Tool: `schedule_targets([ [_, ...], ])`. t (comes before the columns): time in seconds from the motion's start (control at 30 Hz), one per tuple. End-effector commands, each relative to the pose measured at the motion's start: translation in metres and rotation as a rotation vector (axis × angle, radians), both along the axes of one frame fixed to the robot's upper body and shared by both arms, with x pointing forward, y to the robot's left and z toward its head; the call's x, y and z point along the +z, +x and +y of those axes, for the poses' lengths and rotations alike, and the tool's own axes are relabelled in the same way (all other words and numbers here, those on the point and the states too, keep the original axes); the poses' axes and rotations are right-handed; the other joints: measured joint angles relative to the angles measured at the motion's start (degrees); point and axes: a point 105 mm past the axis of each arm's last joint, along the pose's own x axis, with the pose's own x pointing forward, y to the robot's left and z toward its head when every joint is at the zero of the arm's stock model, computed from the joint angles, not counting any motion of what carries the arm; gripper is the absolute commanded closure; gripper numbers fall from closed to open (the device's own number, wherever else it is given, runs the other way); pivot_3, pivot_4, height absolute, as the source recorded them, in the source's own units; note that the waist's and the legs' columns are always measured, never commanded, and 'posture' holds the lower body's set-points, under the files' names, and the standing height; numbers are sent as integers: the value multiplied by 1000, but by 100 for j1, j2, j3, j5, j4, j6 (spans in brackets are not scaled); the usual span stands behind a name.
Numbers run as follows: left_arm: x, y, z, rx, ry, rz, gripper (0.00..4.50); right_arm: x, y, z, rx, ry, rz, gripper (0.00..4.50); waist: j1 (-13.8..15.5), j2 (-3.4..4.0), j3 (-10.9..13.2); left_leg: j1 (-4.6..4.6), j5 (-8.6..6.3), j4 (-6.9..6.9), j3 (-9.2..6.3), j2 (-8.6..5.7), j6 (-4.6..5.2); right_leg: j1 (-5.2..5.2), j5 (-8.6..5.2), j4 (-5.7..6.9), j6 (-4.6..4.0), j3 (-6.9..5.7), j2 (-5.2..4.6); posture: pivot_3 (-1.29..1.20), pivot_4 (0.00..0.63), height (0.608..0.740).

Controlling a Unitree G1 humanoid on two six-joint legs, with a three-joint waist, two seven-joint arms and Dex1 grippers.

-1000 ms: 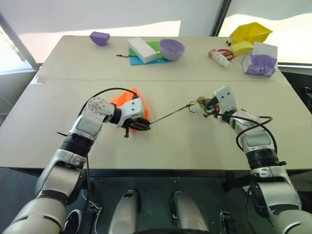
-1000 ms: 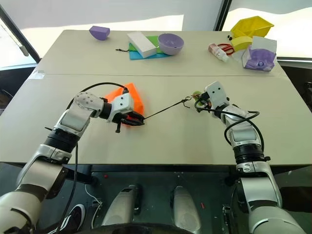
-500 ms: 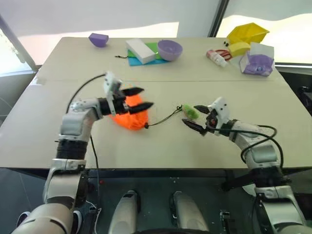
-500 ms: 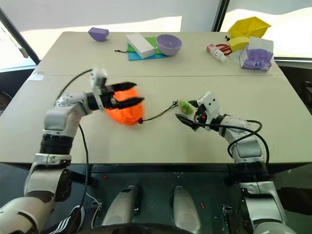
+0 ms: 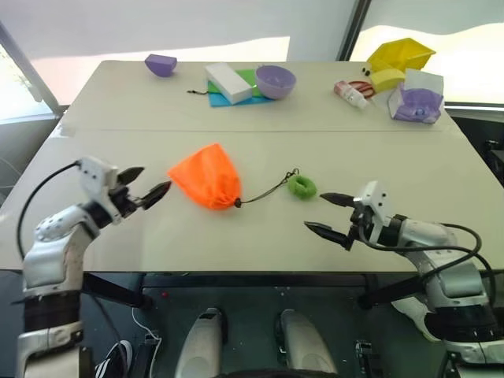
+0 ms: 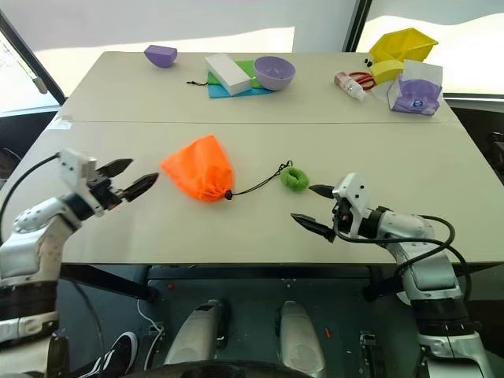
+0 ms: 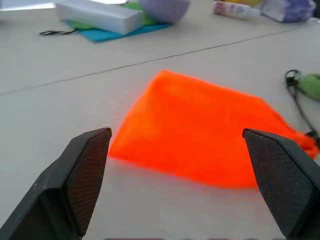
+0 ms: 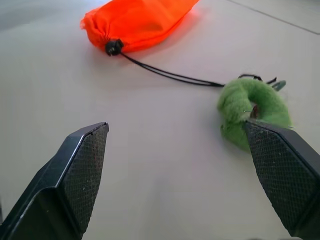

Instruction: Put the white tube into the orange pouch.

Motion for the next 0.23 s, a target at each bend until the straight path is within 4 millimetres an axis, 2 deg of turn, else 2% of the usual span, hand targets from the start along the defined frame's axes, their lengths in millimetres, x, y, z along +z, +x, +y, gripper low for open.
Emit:
schedule_targets([
  [0.03,11,-8,17,74,-7,-64,0,8,-1,-4,3,-11,-43,41,10,0,0,-1,-1,0,1,2,-1,0,1,-6,-2,0,-3,0,150,740],
  [0.13,1,-11,28,142,-68,-37,0,3,0,-4,5,-21,-35,41,34,-1,-1,-7,-10,-4,1,39,-15,4,16,-59,-26,-18,-3,0,150,740],
  [0.17,-8,-15,29,149,-64,-14,0,4,2,-3,3,-16,-38,41,29,-2,-1,-7,-12,-6,13,54,-19,7,20,-74,-32,-23,-4,0,150,740],
  [0.23,-11,-19,26,141,-37,-26,0,5,5,-1,-2,-6,-42,41,16,-3,-2,-7,-12,-6,34,58,-19,29,21,-78,-34,-17,-10,0,150,740],
])
